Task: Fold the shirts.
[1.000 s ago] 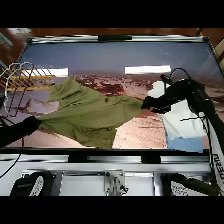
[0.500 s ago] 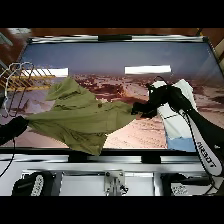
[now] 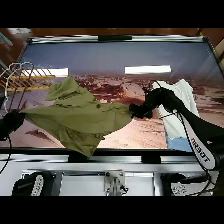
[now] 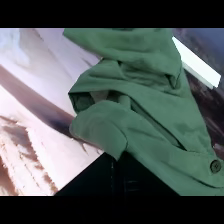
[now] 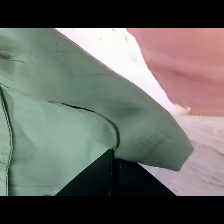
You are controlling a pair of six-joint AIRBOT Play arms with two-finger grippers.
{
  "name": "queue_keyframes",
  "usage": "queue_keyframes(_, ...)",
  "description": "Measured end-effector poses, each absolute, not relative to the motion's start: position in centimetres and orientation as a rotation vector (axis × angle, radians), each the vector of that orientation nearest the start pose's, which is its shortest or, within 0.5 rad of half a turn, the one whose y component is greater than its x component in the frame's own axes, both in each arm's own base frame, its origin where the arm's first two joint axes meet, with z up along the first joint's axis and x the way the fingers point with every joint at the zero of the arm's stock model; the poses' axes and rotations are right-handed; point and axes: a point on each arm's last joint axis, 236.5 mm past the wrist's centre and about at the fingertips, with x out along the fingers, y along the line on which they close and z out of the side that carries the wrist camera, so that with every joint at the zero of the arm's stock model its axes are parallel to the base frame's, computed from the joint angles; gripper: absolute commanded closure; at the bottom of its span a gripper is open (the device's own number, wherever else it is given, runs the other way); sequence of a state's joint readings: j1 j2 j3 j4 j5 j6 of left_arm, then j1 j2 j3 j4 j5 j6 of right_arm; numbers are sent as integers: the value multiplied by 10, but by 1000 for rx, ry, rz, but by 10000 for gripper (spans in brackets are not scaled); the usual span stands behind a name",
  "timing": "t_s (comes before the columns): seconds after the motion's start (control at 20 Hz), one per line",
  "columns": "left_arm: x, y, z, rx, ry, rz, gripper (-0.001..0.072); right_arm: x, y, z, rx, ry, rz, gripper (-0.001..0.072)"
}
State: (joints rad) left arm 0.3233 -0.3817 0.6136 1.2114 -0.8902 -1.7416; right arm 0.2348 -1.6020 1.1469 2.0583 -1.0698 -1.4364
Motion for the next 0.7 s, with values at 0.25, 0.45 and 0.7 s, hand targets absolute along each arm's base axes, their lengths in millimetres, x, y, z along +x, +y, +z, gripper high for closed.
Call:
queue_keyframes(0.25,296,29,177,-531,404,122,672,391,197,-48,369,1408,349,637)
queue_keyframes(0.45,311,35,313,-463,60,59,672,457,189,115,230,922,474,637)
queue_keyframes(0.7,284,29,497,-452,-343,-43,671,436,141,403,89,139,415,637)
